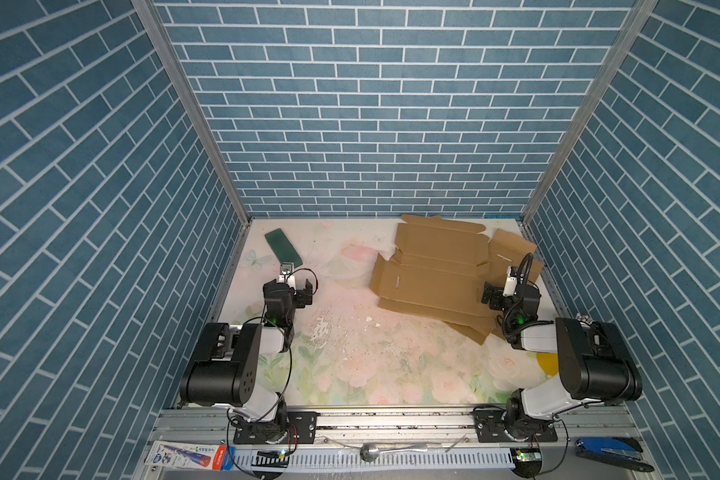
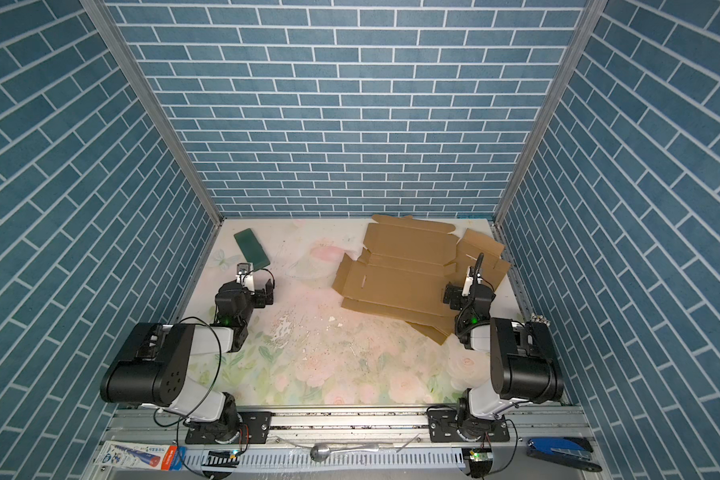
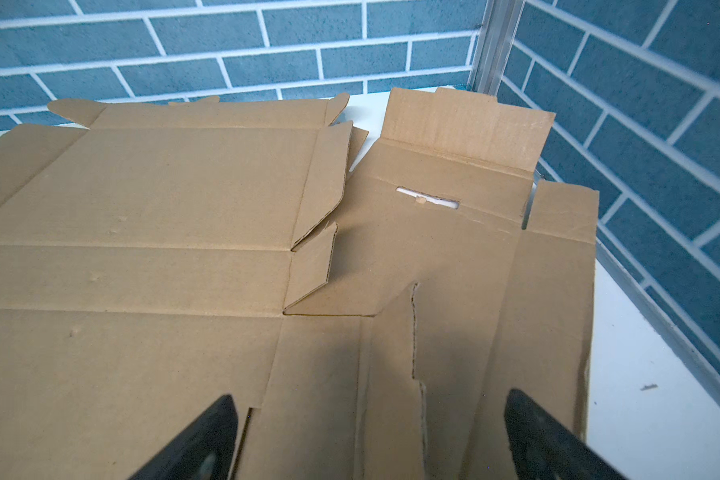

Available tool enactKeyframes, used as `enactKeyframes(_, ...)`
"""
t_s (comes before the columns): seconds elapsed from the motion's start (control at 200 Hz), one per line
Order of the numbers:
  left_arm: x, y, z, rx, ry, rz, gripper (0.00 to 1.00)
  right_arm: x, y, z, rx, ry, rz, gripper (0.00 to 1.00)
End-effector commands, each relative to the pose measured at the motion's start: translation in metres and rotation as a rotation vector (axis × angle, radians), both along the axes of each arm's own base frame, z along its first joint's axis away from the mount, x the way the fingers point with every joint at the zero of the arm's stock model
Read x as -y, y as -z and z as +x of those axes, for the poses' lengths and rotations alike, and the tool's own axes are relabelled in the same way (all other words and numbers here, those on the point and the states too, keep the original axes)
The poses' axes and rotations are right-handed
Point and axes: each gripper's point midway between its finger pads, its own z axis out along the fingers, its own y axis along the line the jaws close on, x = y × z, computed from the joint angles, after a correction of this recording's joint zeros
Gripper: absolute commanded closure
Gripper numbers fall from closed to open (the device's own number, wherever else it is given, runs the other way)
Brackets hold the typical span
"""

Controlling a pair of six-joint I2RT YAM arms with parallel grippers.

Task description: Fold the paper box

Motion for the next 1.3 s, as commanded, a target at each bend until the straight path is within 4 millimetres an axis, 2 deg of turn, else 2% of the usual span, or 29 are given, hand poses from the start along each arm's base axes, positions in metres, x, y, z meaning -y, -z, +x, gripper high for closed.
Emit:
enactKeyframes(0.0, -0.003, -0.001, 0.002, 0.002, -0.016, 0.001, 0.0, 0.0, -0.01, 0.009, 0.026, -0.016, -0.023, 0.01)
enactKeyframes(0.1, -0.017, -0.003, -0.002, 0.029, -0.084, -0.015, 0.0, 0.0, -0.01, 0.009, 0.026, -0.016, -0.024, 0.01)
enactKeyframes(0.305, -0.016, -0.006, -0.002, 0.031, -0.081, -0.01, 0.0, 0.0, -0.01, 0.008, 0.026, -0.017, -0.022, 0.01)
enactKeyframes(0.465, -0.013, -0.039, -0.014, 0.038, -0.159, 0.094, 0.0, 0.009, -0.039, 0.002, 0.037, 0.049, -0.036, 0.01)
enactKeyframes(0.575, -0.02, -0.056, -0.029, 0.03, -0.268, 0.065, 0.0, 0.017, -0.06, -0.005, 0.005, 0.14, -0.006, 0.01)
enactKeyframes(0.705, -0.014, -0.074, -0.037, 0.012, -0.29, 0.026, 0.01, 0.03, -0.072, -0.027, -0.12, 0.296, 0.066, 0.01)
enactKeyframes(0.77, -0.006, -0.088, -0.038, 0.004, -0.281, 0.024, 0.0, 0.029, -0.08, -0.035, -0.161, 0.341, 0.151, 0.01)
enactKeyframes(0.825, -0.003, -0.095, -0.039, -0.008, -0.286, -0.023, 0.0, 0.022, -0.081, -0.042, -0.187, 0.375, 0.296, 0.01)
enactKeyframes(0.915, 0.004, -0.102, -0.039, -0.037, -0.298, -0.153, 0.0, -0.02, -0.087, -0.04, -0.201, 0.147, 0.489, 0.04)
enactKeyframes(0.97, 0.006, -0.099, -0.044, -0.076, -0.329, -0.256, 0.0, -0.032, -0.085, -0.046, -0.242, 0.113, 0.557, 0.09)
enactKeyframes(1.015, 0.023, -0.109, -0.036, -0.074, -0.229, -0.355, 0.0, -0.039, -0.078, -0.052, -0.292, 0.116, 0.608, 0.11)
enactKeyframes(1.07, 0.036, -0.117, -0.03, -0.064, -0.117, -0.443, 0.01, -0.048, -0.074, -0.059, -0.339, 0.098, 0.655, 0.14)
enactKeyframes(1.18, 0.038, -0.119, -0.028, -0.13, -0.105, -0.441, 0.11, -0.062, -0.067, -0.076, -0.422, 0.09, 0.688, 0.17)
enactKeyframes(1.295, 0.069, -0.103, -0.022, -0.278, -0.014, -0.44, 0.16, -0.086, -0.06, -0.088, -0.52, 0.052, 0.672, 0.19)
